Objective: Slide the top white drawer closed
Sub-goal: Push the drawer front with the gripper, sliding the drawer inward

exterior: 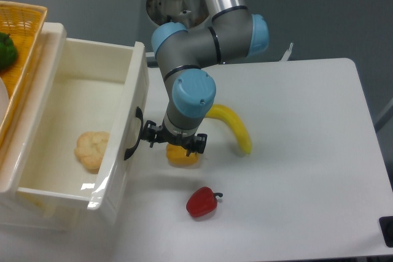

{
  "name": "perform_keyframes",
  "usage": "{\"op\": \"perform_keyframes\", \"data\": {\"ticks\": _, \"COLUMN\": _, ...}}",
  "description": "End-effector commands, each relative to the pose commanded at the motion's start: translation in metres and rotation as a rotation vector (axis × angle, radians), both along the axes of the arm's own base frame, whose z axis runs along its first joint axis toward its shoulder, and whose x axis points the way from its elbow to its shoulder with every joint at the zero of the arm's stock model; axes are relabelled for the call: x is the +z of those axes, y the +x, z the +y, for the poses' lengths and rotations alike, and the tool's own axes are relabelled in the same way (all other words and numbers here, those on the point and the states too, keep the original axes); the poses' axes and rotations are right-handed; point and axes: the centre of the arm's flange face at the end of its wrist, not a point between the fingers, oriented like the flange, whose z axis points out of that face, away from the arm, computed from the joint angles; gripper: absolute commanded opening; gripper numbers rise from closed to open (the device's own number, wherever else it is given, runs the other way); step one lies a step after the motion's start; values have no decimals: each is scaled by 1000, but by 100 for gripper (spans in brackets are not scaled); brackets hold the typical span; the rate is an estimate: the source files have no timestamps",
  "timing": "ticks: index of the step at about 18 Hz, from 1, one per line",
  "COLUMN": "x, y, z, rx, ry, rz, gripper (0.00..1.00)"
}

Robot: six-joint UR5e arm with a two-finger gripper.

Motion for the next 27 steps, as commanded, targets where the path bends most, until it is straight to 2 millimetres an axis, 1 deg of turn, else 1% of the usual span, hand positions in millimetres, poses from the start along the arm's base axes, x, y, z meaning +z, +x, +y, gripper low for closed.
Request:
{"op": "perform_keyframes", "data": {"ticks": 4, "x": 4, "y": 9, "z": 4, "rx": -12, "ry": 5, "rz": 5, "gripper": 100}}
{"op": "perform_keyframes", "data": {"ticks": 7, "x": 4, "y": 13, "z": 7, "rx": -8, "ry": 2, "rz": 4, "gripper": 100}}
{"op": "perform_keyframes", "data": {"ticks": 14, "x": 8, "y": 31, "z": 16, "rx": -34, "ry": 6, "rz": 8, "gripper": 100}}
{"op": "perform_keyframes", "data": {"ticks": 17, "x": 10, "y": 35, "z": 17, "rx": -40, "ry": 9, "rz": 8, "gripper": 100}}
{"op": "perform_keyframes", "data": {"ticks": 19, "x": 11, "y": 44, "z": 20, "rx": -51, "ry": 8, "rz": 10, "gripper": 100}}
{"op": "perform_keyframes", "data": {"ticks": 21, "x": 13, "y": 44, "z": 21, "rx": -53, "ry": 12, "rz": 15, "gripper": 100}}
{"op": "perform_keyframes", "data": {"ticks": 23, "x": 14, "y": 51, "z": 27, "rx": -65, "ry": 15, "rz": 18, "gripper": 100}}
{"op": "perform_keyframes", "data": {"ticks": 27, "x": 19, "y": 62, "z": 30, "rx": -82, "ry": 21, "rz": 23, "gripper": 100}}
